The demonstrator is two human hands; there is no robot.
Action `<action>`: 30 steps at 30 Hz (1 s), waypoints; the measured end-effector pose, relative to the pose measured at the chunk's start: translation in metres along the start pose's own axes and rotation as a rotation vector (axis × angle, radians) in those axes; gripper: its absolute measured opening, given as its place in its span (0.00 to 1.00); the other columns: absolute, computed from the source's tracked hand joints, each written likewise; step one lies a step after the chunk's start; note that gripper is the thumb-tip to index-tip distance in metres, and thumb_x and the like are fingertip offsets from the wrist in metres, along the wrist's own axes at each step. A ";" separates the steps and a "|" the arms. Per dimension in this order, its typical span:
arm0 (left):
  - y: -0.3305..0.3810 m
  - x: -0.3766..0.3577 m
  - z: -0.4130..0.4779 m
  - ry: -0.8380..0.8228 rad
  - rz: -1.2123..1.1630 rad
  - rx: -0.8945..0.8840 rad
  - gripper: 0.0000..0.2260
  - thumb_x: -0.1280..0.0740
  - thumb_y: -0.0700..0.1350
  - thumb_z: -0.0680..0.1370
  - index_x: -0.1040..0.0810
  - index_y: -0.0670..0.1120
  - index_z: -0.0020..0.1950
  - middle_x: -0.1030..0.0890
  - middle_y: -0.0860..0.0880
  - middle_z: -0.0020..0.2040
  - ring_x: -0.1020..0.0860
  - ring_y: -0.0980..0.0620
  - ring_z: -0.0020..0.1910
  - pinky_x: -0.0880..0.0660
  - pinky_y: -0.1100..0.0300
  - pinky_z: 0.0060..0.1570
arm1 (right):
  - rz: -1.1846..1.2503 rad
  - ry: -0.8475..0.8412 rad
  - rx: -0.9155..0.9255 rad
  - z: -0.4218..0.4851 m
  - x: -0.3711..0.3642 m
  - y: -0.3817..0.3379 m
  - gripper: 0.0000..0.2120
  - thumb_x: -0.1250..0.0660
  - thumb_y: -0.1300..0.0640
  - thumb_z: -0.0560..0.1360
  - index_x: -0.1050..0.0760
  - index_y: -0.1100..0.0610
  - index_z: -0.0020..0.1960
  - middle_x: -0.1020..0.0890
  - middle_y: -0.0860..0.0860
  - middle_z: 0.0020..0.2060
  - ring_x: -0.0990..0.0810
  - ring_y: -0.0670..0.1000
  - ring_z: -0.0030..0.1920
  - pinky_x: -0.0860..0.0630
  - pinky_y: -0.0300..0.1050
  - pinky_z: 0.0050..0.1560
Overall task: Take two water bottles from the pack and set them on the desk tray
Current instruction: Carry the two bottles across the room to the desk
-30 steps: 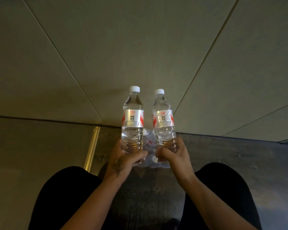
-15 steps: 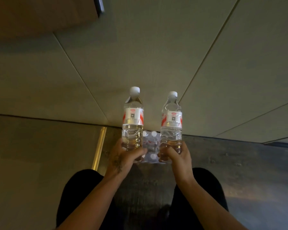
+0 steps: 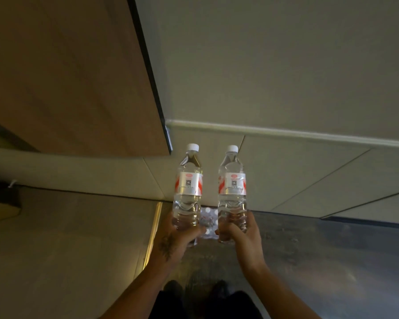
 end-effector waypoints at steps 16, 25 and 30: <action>0.098 -0.032 -0.072 -0.030 0.035 -0.084 0.22 0.22 0.47 0.62 0.16 0.43 0.55 0.11 0.49 0.41 0.13 0.54 0.40 0.19 0.62 0.36 | 0.079 0.097 0.112 -0.064 0.043 -0.083 0.24 0.24 0.49 0.64 0.22 0.57 0.57 0.12 0.54 0.43 0.13 0.51 0.39 0.16 0.43 0.39; 0.116 -0.094 -0.064 -0.339 0.114 -0.127 0.28 0.21 0.51 0.61 0.18 0.47 0.60 0.11 0.50 0.44 0.14 0.58 0.41 0.21 0.70 0.32 | 0.186 0.476 0.142 -0.113 0.117 -0.070 0.27 0.23 0.50 0.61 0.21 0.58 0.58 0.12 0.58 0.44 0.14 0.56 0.41 0.15 0.49 0.41; 0.112 -0.132 -0.082 -0.620 0.200 -0.146 0.29 0.19 0.50 0.62 0.19 0.48 0.62 0.12 0.48 0.49 0.13 0.48 0.49 0.18 0.64 0.37 | 0.243 0.739 0.172 -0.175 0.129 -0.049 0.33 0.24 0.47 0.61 0.23 0.58 0.63 0.16 0.64 0.54 0.15 0.66 0.51 0.15 0.58 0.51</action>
Point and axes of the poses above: each hand's wrist, its own z-axis towards the middle knuckle, its own x-axis out of the back of the hand, y = z × x, the point moved 6 cm from there along z, towards the middle knuckle
